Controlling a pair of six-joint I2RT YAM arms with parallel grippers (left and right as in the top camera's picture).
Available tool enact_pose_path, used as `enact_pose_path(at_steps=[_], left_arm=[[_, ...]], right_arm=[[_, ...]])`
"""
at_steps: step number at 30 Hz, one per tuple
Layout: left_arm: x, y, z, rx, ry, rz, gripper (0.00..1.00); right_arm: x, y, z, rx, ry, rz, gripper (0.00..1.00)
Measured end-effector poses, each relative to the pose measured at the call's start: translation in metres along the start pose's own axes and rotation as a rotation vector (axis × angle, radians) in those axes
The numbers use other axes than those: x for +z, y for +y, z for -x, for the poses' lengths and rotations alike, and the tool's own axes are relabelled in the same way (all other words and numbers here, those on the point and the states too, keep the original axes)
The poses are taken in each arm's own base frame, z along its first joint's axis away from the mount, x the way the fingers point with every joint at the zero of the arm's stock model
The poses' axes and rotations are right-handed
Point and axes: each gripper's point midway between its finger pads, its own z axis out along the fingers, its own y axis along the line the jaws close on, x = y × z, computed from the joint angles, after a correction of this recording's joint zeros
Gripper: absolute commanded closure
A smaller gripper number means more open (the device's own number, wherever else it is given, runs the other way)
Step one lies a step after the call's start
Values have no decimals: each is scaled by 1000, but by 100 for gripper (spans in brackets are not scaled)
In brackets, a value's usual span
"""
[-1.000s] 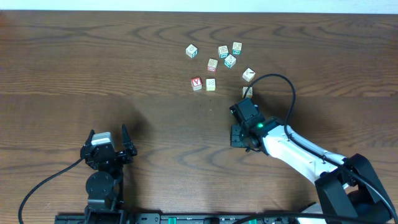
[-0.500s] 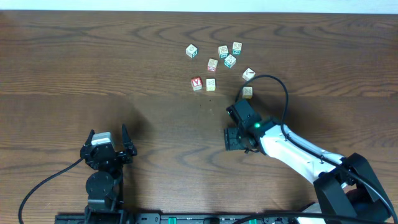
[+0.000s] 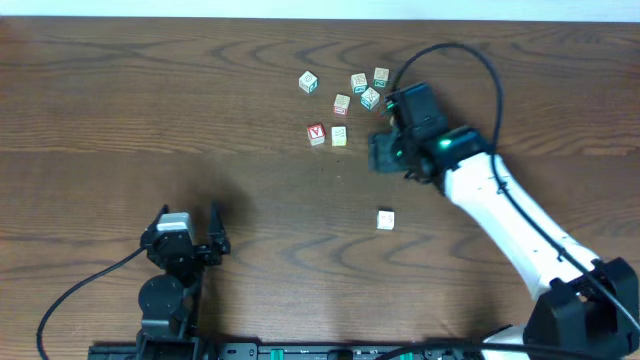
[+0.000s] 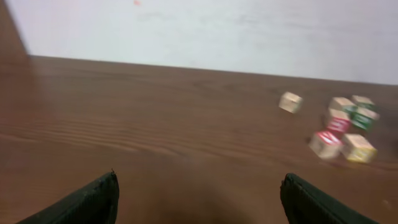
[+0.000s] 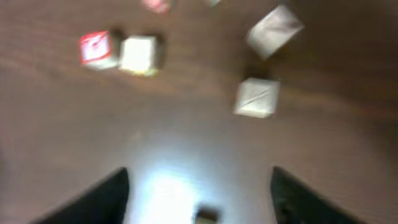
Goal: Lift 5 blocks
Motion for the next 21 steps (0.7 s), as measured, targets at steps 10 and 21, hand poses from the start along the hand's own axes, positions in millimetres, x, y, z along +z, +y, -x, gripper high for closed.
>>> enact_pose_path(at_steps=[10,21], left_arm=[[13,-16,-43,3,306,-79,16],[77,-59,-9,-45,475,-271,17]], right_arm=[[40,-62,4,70,51,-85,19],[89,-65,-15,46,169,-107,22]])
